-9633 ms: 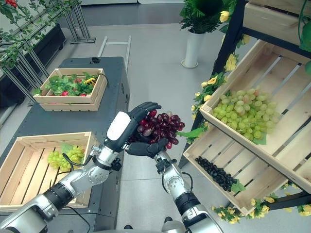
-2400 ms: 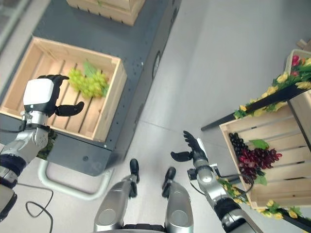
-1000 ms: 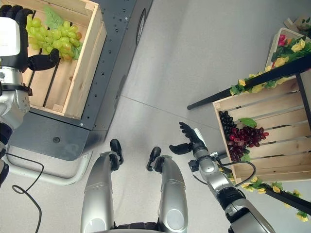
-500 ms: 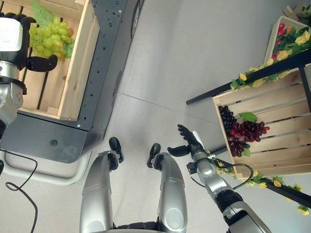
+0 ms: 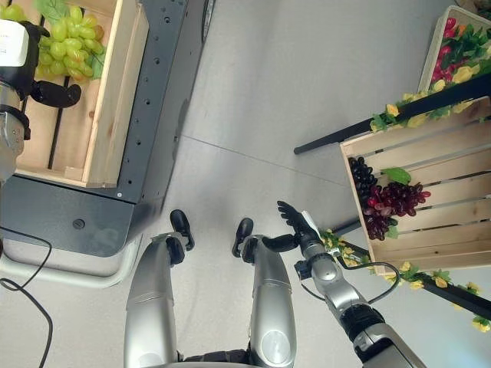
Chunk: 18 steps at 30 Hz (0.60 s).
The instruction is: Pick up the fruits from the basket on one side to the basket on the other side
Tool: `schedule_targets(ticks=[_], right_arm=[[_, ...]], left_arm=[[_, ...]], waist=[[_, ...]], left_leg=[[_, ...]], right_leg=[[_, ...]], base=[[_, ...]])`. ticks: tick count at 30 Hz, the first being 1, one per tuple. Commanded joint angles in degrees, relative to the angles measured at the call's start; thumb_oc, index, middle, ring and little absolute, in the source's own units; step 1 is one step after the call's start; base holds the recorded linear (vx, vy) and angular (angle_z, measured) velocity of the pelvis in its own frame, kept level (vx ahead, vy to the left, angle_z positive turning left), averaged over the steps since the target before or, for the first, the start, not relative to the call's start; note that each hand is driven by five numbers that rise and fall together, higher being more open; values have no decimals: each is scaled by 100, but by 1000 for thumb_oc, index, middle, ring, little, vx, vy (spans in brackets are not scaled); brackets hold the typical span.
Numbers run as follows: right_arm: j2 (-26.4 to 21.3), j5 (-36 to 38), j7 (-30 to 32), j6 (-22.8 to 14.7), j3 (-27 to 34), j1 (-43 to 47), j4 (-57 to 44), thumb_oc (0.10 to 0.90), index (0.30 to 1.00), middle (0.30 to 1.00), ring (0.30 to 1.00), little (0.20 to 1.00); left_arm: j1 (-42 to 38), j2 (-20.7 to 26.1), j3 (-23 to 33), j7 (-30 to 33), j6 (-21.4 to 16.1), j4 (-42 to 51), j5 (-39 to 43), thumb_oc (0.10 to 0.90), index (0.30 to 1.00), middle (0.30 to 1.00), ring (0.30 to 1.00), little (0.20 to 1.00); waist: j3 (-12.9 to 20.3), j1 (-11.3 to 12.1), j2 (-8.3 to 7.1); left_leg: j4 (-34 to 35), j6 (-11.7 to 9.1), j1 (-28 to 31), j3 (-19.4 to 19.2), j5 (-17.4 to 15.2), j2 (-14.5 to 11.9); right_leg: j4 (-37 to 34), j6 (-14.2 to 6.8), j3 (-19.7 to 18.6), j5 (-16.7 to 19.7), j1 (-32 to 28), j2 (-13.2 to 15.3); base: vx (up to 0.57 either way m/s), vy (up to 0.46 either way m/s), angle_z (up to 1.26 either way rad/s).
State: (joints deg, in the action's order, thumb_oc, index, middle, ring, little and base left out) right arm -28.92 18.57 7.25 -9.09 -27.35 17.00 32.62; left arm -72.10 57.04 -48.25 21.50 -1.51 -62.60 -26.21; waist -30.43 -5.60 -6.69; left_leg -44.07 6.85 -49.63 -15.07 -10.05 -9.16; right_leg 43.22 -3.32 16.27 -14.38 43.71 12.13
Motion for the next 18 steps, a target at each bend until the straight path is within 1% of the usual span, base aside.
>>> schedule_targets(ticks=[1,6,8,11,13,15,17,18], right_arm=[[-485,153,-54,-339,353,-100,-359,800,900,900,900,900],[-540,214,-64,-291,368,-16,-334,800,900,900,900,900],[-544,230,-91,-288,362,15,-308,800,900,900,900,900],[-541,271,-135,-304,344,-26,-346,800,900,900,900,900],[-505,332,-117,-310,302,-34,-390,800,900,900,900,900],[-474,356,-113,-347,280,-58,-397,800,900,900,900,900],[-430,364,-102,-431,264,-138,-404,800,900,900,900,900],[-402,371,-92,-464,259,-163,-402,800,900,900,900,900]], left_arm=[[-285,260,-155,-190,-189,-216,-75,800,900,900,900,900],[-199,237,-143,-224,-2,-324,-40,800,900,900,900,900],[-176,253,-120,-63,97,-441,-31,800,900,900,900,900],[-206,260,-43,206,318,-535,-15,800,900,900,900,900],[-283,251,58,633,445,-653,59,800,900,900,900,900],[-319,250,162,950,454,-718,130,800,900,900,900,900],[-363,233,245,978,526,-773,104,800,900,900,900,900],[-373,200,264,845,600,-809,111,800,900,900,900,900]], waist=[[64,53,48],[64,51,47],[64,56,34],[64,52,-21],[64,55,-90],[64,60,-134],[64,61,-176],[64,59,-199]], left_leg=[[682,-272,700,-103,-599,190],[630,-260,651,-60,-614,223],[600,-256,614,-42,-614,228],[558,-258,566,-5,-615,226],[533,-257,520,25,-618,223],[501,-257,486,44,-624,215],[466,-254,458,72,-649,209],[452,-252,444,86,-656,212]], right_leg=[[-131,-138,-150,566,-6,-114],[-111,-114,-183,549,31,-148],[-97,-105,-183,531,57,-165],[-77,-102,-181,537,87,-187],[-91,-92,-174,542,105,-229],[-84,-94,-172,544,122,-249],[-68,-96,-166,543,133,-265],[-70,-97,-162,556,136,-272]], base=[[12,3,-7],[4,17,-6],[-1,13,-10],[4,-7,-4],[6,-17,-8],[4,-19,-6],[0,0,0],[0,0,0]])
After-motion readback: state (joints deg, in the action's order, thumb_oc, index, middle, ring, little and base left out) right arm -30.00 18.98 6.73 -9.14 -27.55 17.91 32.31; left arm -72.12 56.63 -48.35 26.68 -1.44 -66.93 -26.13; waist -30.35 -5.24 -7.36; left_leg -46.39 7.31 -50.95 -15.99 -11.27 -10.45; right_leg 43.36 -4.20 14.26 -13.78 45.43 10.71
